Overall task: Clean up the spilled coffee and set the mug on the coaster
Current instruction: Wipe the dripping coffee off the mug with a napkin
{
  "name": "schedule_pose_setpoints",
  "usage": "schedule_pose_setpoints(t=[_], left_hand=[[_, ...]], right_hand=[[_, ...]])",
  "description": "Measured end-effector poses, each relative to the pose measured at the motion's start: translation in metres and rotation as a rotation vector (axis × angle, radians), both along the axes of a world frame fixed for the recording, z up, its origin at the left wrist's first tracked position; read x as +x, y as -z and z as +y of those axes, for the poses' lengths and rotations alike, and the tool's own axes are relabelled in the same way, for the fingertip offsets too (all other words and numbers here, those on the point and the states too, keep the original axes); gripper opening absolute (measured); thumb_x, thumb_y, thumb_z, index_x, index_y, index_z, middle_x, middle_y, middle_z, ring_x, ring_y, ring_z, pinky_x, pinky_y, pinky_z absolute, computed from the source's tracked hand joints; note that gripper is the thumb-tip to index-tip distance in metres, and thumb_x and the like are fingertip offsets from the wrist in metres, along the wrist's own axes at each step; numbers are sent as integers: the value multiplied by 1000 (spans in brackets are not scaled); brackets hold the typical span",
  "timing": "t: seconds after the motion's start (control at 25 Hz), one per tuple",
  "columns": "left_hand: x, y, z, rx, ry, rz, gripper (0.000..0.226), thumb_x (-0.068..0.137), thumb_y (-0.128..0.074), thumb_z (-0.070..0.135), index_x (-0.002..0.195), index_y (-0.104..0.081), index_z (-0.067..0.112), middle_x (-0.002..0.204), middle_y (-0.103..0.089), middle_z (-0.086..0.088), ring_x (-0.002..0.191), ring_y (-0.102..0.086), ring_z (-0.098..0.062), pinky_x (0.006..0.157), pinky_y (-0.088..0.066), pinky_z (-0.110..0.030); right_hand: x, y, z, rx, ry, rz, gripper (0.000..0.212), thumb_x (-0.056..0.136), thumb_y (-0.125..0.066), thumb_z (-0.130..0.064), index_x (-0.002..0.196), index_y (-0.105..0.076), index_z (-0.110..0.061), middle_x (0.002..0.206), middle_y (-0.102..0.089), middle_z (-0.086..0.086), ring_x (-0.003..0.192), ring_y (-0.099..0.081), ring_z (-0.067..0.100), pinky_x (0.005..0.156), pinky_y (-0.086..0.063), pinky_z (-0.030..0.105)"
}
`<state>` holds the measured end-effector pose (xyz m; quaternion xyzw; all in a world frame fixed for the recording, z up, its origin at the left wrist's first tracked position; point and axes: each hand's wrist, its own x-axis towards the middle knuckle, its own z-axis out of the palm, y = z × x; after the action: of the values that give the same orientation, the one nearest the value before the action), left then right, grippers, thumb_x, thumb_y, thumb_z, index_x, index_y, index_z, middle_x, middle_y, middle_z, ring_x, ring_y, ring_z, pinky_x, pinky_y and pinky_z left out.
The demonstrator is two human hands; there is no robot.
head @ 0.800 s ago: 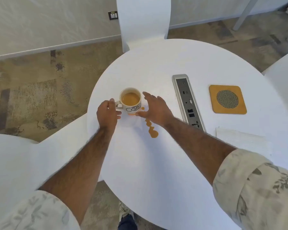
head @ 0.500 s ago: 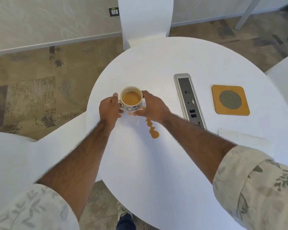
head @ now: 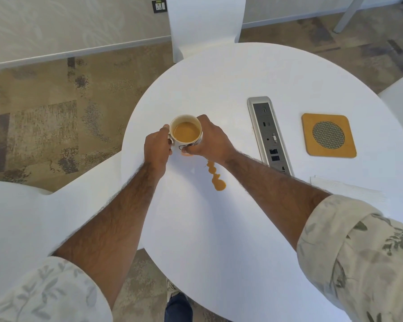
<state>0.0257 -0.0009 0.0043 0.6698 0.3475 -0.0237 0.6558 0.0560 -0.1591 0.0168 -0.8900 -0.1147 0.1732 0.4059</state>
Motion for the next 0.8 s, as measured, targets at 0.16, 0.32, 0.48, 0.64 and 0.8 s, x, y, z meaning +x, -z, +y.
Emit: schedule_pose_setpoints(t=[0.16, 0.32, 0.48, 0.64, 0.8], left_hand=[[-3, -9, -1, 4, 62, -48, 37, 103, -48, 37, 78, -57, 11, 62, -48, -1, 53, -42, -14, 45, -37, -19], [-7, -29, -7, 32, 115, -102, 45, 104, -47, 41, 67, -48, 16, 52, -43, 5, 48, -39, -11, 46, -34, -20], [-13, -52, -17, 23, 151, -141, 46, 105, -46, 41, 66, -42, 17, 54, -37, 5, 52, -33, -11, 47, -31, -21], [-23, -76, -24, -41, 87, -181, 44, 105, -48, 38, 66, -43, 19, 49, -35, 10, 50, -31, -10, 45, -28, -20], [-29, -88, -26, -91, 56, -178, 36, 104, -50, 40, 73, -47, 22, 52, -34, 10, 51, -29, -7, 46, -24, -21]], right_hand=[[1, -7, -6, 25, -17, -18, 68, 67, -87, -35, 121, -48, -19, 109, -67, -5, 97, -64, 18, 83, -56, 42], [5, -24, -17, 71, -38, -13, 70, 68, -86, -34, 125, -48, -16, 115, -65, -4, 104, -64, 17, 89, -56, 42], [-1, -41, -49, 92, -63, -37, 81, 73, -90, -32, 141, -47, -22, 134, -59, -7, 115, -56, 10, 101, -49, 33], [-42, -47, -128, 74, 201, -116, 64, 81, -86, -32, 138, -58, -25, 135, -61, -7, 112, -59, 6, 93, -41, 5], [-130, -26, -242, -120, 465, -171, 26, 88, -76, -14, 108, -67, -28, 120, -71, -1, 114, -66, 19, 102, -48, 28]])
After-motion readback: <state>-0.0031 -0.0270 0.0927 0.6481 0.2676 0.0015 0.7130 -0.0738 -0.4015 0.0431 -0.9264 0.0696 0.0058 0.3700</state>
